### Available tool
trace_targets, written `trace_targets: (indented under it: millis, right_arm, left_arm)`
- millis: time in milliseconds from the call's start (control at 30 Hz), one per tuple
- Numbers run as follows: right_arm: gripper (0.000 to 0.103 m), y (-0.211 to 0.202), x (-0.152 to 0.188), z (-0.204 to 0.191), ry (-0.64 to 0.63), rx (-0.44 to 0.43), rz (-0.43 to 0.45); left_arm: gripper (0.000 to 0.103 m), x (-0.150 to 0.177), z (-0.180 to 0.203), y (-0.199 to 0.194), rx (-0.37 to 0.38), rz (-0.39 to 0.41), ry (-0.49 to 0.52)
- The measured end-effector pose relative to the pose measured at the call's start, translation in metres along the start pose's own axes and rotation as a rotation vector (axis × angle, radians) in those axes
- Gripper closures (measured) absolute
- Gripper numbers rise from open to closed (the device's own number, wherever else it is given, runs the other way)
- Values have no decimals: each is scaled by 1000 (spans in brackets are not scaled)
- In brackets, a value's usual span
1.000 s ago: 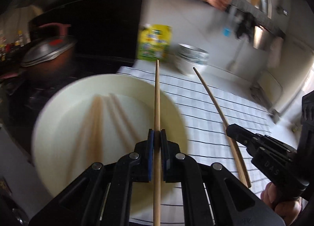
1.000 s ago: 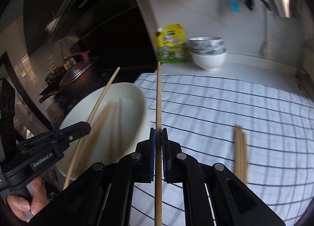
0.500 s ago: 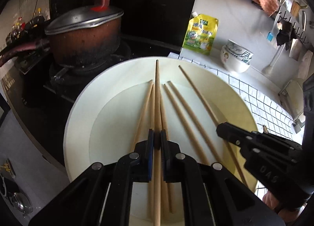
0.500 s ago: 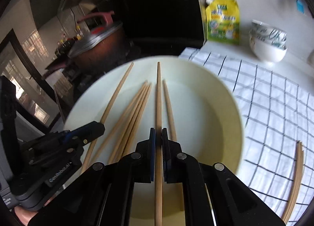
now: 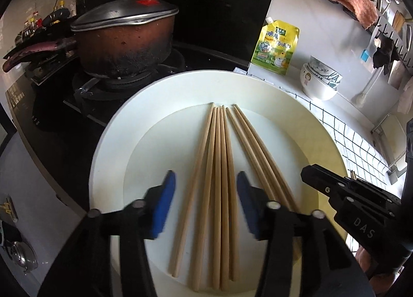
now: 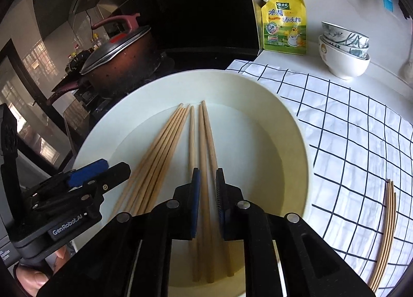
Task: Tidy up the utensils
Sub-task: 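Move both open grippers back from the basin to the chopstick bundle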
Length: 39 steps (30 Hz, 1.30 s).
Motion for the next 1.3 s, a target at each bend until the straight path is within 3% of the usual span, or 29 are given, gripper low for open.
trace_targets:
  millis: [233, 600, 800, 1300]
  right_arm:
    - [90, -16, 1, -5, -8, 6, 26]
    - [89, -50, 8, 5, 2, 31, 74]
    - [82, -72, 18, 27, 25, 62, 98]
    - [75, -131, 42, 101, 86, 175, 150]
  left_arm:
    - [53, 2, 3, -11, 7, 9, 3]
    - [44, 10, 22, -31, 27, 31, 24]
    - [43, 17, 46, -42, 57, 39, 53]
    - [40, 37, 115, -56, 137, 45, 119]
Point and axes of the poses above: each gripper's, at about its wrist camera, not at the fingertips, and y roughly the way its jaws point, z to its right, x to its underside, the point moved 9 cm from there along y, roughly the way its jaws point, and after that the axes turned 9 degrees about z, right-handed, at the moved point
